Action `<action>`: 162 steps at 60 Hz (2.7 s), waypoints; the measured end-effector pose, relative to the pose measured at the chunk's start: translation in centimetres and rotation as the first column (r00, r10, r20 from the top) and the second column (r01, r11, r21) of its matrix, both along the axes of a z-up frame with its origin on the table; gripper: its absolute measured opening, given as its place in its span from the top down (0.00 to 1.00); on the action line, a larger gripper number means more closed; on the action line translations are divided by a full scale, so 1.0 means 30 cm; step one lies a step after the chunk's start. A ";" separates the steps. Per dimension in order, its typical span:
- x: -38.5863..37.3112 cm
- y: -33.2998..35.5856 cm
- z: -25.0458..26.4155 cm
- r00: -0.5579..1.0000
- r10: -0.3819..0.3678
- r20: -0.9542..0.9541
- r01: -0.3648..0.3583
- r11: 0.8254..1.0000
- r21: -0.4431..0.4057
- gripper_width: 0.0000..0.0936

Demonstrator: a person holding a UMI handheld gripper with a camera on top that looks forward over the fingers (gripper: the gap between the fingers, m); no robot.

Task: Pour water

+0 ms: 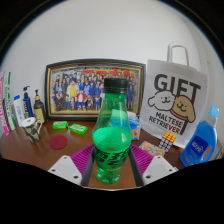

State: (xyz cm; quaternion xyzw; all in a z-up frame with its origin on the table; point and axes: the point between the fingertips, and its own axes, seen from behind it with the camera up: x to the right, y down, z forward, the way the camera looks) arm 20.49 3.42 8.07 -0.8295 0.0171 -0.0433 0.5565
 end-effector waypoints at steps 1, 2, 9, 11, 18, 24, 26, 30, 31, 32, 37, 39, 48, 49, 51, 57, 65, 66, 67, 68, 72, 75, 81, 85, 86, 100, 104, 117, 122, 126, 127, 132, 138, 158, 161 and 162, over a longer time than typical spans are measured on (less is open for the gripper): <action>0.003 0.005 -0.004 1.000 -0.004 -0.002 0.004 1.000 0.002 0.36; -0.004 0.008 -0.002 1.000 -0.001 -0.008 0.001 1.000 0.006 0.40; 0.002 0.020 0.005 1.000 -0.017 -0.025 0.017 0.999 0.035 0.53; 0.004 0.021 0.008 1.000 -0.022 -0.021 0.022 0.999 0.040 0.56; -0.004 0.024 0.013 1.000 -0.022 -0.008 0.022 0.999 0.037 0.61; -0.011 0.037 0.051 0.999 -0.026 0.036 0.024 0.999 0.045 0.61; -0.014 0.044 0.075 0.998 -0.032 0.058 0.029 0.998 0.051 0.61; -0.032 0.065 0.135 0.993 -0.029 0.119 0.022 0.998 0.061 0.61; -0.036 0.071 0.154 0.990 -0.030 0.137 0.021 0.998 0.067 0.61; -0.042 0.077 0.174 0.987 -0.031 0.157 0.019 0.997 0.072 0.61; -0.080 0.116 0.283 0.962 -0.029 0.273 0.003 0.996 0.094 0.61; -0.103 0.132 0.328 0.946 -0.031 0.322 -0.001 0.995 0.101 0.62; -0.245 0.223 0.512 0.781 -0.020 0.624 -0.061 0.992 0.107 0.62; -0.267 0.235 0.528 0.750 -0.017 0.661 -0.071 0.992 0.105 0.62; -0.313 0.257 0.554 0.688 -0.010 0.726 -0.090 0.991 0.099 0.62; -0.446 0.310 0.579 0.478 0.023 0.878 -0.138 0.989 0.049 0.62; -0.612 0.360 0.546 0.141 0.073 0.987 -0.172 0.984 -0.048 0.62; -0.625 0.370 0.537 0.103 0.075 0.992 -0.180 0.982 -0.056 0.61; -0.639 0.375 0.528 0.064 0.079 0.995 -0.180 0.981 -0.067 0.62; -0.653 0.378 0.520 0.026 0.085 0.996 -0.174 0.981 -0.079 0.62; -0.680 0.396 0.488 -0.107 0.103 0.989 -0.146 0.982 -0.119 0.62; -0.682 0.409 0.462 -0.183 0.111 0.977 -0.126 0.983 -0.135 0.62; -0.718 0.423 0.438 -0.321 0.126 0.939 -0.102 0.981 -0.167 0.61; -0.746 0.434 0.417 -0.377 0.137 0.916 -0.115 0.974 -0.193 0.61; -0.750 0.436 0.412 -0.382 0.140 0.913 -0.117 0.973 -0.198 0.61; -0.758 0.464 0.383 -0.310 0.165 0.936 -0.150 0.964 -0.219 0.62; -0.756 0.466 0.388 -0.167 0.175 0.970 -0.182 0.962 -0.204 0.61; -0.773 0.433 0.489 0.510 0.148 0.847 -0.265 0.964 -0.009 0.61; -0.786 0.419 0.495 0.717 0.159 0.679 -0.262 0.964 0.052 0.61; -0.777 0.416 0.453 0.843 0.168 0.512 -0.232 0.971 0.064 0.61; -0.775 0.411 0.440 0.866 0.164 0.472 -0.220 0.973 0.065 0.61; -0.778 0.420 0.373 0.943 0.174 0.282 -0.204 0.976 0.081 0.61; -0.789 0.434 0.275 0.975 0.187 0.121 -0.197 0.978 0.075 0.62; -0.779 0.457 0.009 0.982 0.189 0.002 -0.189 0.982 0.019 0.60; -0.771 0.459 0.016 0.982 0.187 0.008 -0.187 0.981 0.051 0.60; -0.774 0.460 0.022 0.983 0.185 0.007 -0.185 0.980 0.067 0.59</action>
